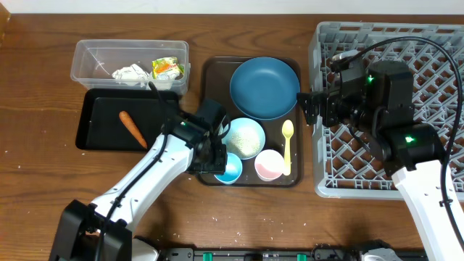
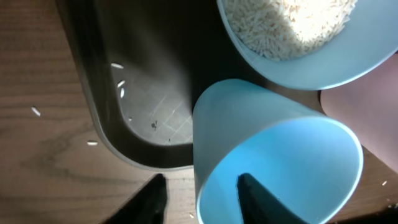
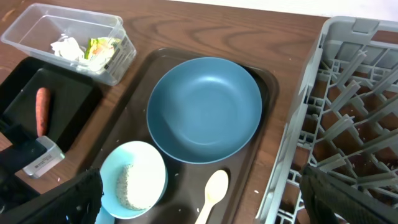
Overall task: Sort waste into correct bins and load items into the dishwasher rack
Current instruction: 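Grasp the blue cup with the left gripper and lift it, then hand the blue cup from the left gripper to the right gripper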
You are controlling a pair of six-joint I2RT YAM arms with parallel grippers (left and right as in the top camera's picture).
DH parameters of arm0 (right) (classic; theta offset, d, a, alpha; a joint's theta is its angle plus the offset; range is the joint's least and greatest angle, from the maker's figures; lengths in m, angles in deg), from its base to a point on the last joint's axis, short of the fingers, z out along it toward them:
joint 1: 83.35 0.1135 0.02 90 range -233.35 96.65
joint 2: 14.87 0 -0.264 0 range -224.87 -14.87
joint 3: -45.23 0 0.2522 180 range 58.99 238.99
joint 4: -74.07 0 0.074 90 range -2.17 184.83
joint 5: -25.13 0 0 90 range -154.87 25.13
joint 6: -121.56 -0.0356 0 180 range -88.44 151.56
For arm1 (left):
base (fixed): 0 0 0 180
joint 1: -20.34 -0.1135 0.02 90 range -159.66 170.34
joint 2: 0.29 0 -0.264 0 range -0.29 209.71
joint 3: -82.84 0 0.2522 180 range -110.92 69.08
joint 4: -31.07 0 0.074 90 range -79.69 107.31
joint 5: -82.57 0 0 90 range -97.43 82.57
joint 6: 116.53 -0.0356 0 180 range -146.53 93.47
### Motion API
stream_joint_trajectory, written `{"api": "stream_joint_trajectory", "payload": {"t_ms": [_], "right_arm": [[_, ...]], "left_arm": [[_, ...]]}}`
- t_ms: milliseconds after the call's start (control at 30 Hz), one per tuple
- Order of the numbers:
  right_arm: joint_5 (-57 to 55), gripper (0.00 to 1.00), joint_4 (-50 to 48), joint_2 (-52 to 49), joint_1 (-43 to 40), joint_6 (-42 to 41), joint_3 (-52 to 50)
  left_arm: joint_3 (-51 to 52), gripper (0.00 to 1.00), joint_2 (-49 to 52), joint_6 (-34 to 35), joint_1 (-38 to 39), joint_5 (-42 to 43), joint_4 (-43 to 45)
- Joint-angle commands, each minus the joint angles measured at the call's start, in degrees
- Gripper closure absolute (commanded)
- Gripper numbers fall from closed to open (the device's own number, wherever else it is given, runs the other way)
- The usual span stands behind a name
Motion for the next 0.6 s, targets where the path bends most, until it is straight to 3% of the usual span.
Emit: {"api": "stream_joint_trajectory", "payload": {"t_ms": [0,33,67,300,400,567], "right_arm": [[0.3,0.01,0.0,0.0,0.3,-0.7,1.0],[0.3,0.01,0.0,0.0,0.3,-0.7,1.0],[0.3,0.01,0.0,0.0,0.3,-0.7,1.0],[2.0,0.01,-0.3,0.2,0.2,-0.8,1.0],[5.7,0.01,-1.1,1.1,0.2,-0.8,1.0],[9.2,0.01,-4.2,3.4,0.2,-0.8,1.0]], "left_arm": [[0.4,0.81,-0.2,-0.1,0.1,0.0,0.7],[0.4,0.92,-0.2,-0.1,0.1,0.0,1.1],[0.4,0.94,-0.2,0.1,0.1,0.1,1.4],[-1.7,0.94,-0.9,0.1,-2.7,3.5,1.1],[-4.6,0.94,-2.5,-0.6,-7.8,7.2,-1.3],[-6.5,0.93,-6.6,-4.1,-20.5,20.4,-1.3]]}}
